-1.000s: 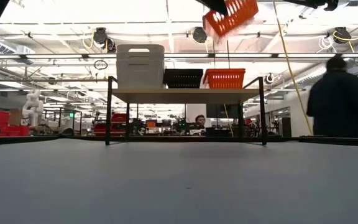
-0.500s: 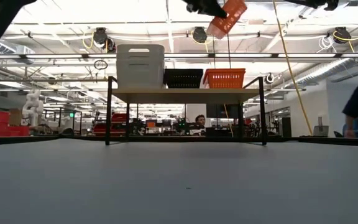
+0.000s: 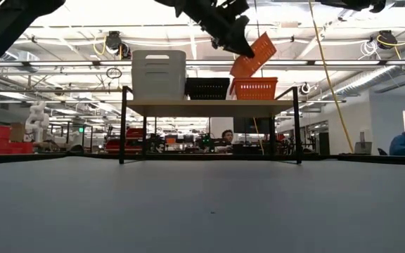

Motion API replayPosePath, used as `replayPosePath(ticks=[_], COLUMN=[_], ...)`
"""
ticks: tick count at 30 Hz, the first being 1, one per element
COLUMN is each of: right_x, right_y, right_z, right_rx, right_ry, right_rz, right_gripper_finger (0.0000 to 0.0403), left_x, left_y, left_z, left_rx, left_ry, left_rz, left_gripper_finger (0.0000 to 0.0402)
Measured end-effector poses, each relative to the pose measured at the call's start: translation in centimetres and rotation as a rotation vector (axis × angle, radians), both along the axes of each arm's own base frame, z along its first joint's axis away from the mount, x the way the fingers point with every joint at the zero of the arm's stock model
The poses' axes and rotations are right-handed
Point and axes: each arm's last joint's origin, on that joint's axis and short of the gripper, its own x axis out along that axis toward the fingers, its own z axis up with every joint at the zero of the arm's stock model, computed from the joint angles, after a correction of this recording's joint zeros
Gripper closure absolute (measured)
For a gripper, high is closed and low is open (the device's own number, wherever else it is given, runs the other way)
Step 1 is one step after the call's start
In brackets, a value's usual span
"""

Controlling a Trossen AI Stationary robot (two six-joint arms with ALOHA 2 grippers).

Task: Stack baskets on shelf by color
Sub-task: Stack the orange bin on top of the other orange bins on the shelf, then return to Home Position

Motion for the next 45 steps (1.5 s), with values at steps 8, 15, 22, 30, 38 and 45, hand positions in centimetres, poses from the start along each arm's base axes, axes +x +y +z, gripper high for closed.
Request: replayPosePath(ticks=[8,15,22,30,38,45], right_x=[0.0,0.0,0.0,0.1,1.1,3.1], right_y=[0.0,0.0,0.0,0.0,0.6,1.8], right_z=[0.0,0.0,0.0,-0.1,-0.4,-0.6], right_rx=[-0.001,0.001,0.001,-0.002,-0.081,-0.201], right_ry=[0.000,-0.001,-0.001,0.007,0.000,-0.064], right_rz=[0.000,0.000,0.001,0.001,0.166,0.727], right_gripper_finger=[0.0284,0.0284,0.0284,0.0284,0.0284,0.0290], left_x=[0.1,-0.2,-0.2,-0.8,-6.6,-8.0], left_y=[-0.9,-0.6,-0.4,-3.8,-10.0,-13.7], left_z=[-0.3,-0.5,-0.5,-0.1,6.6,0.4], left_rx=[-0.002,-0.002,0.000,-0.046,-0.015,0.025], left_ry=[0.038,0.061,0.063,0.135,0.101,-0.205], left_rz=[0.001,0.115,0.123,0.148,0.093,-0.193], left_gripper_finger=[0.0390,0.0290,0.0214,0.0204,0.0226,0.0292])
